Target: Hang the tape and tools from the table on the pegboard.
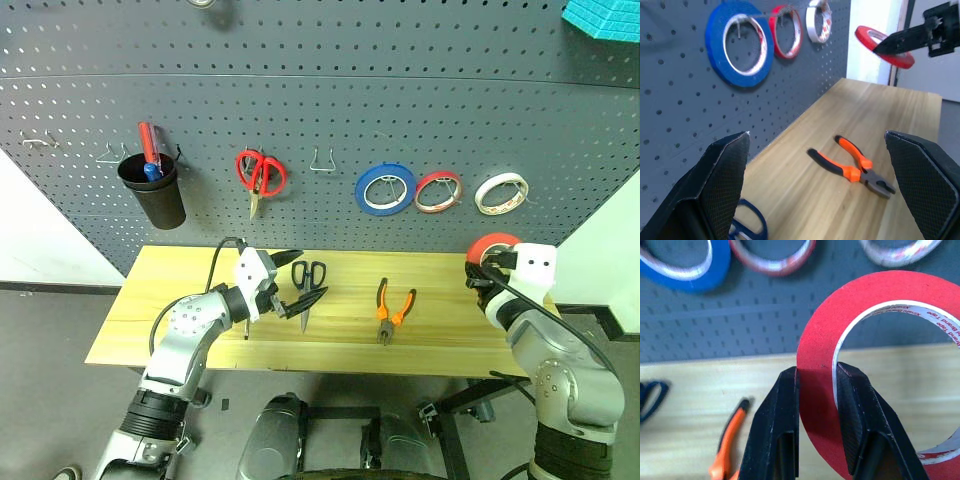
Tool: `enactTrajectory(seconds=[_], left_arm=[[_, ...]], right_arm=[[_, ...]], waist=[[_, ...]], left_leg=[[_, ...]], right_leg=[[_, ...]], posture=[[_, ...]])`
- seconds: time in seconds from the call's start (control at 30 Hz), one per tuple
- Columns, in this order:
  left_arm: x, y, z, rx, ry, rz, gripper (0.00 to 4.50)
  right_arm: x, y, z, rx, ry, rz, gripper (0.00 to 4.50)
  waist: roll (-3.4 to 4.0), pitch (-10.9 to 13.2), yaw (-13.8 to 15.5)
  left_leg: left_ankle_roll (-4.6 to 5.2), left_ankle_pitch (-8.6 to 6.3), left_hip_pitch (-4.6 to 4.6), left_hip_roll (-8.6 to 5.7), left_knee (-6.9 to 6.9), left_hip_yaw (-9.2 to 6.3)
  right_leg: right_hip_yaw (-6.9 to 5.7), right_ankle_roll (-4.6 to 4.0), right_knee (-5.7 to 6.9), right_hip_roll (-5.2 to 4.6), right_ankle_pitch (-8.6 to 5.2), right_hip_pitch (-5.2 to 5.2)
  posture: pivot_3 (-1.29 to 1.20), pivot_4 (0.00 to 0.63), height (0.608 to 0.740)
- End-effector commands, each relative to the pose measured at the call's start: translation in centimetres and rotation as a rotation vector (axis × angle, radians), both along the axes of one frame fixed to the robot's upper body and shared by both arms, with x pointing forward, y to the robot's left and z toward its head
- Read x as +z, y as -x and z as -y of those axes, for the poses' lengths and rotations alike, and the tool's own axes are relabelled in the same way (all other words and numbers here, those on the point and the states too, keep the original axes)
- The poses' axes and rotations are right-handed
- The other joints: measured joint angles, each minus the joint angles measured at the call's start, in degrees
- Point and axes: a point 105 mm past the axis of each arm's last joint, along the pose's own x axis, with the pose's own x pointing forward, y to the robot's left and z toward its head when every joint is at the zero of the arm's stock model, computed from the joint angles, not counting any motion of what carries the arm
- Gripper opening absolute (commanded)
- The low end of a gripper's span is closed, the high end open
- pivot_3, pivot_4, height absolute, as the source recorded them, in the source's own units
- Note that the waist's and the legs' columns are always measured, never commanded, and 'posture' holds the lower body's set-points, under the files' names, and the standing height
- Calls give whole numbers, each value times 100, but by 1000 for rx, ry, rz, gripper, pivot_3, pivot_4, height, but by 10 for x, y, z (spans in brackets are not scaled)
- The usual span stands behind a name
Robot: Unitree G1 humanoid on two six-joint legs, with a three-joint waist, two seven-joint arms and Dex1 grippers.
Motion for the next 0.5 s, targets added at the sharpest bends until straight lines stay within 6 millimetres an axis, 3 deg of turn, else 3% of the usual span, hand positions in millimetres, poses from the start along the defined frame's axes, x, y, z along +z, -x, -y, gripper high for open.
enactTrajectory(seconds=[0.03, 0.3, 0.5], left_arm=[[13, -4, -3, 1, 27, 61, 4500], [12, -7, -2, -8, 36, 64, 4500], [17, -9, -1, 7, 62, 112, 4500]], right_arm=[[30, 5, -3, 21, -10, 124, 685], [72, 5, -26, 110, -49, 307, 685], [79, -3, -43, 153, -49, 331, 685]], waist=[[0, 0, -3], [1, -1, -23], [0, -2, -14]], left_leg=[[0, 0, 0, -1, 0, 0], [0, 0, 4, -2, 1, -1], [0, 1, 7, -2, 3, -1]], right_leg=[[0, 0, 0, 0, 0, 0], [-1, -1, 0, 1, 1, 5], [-3, -11, 0, 1, 6, 11]], posture=[[271, 62, 657], [258, 55, 657], [263, 53, 657]])
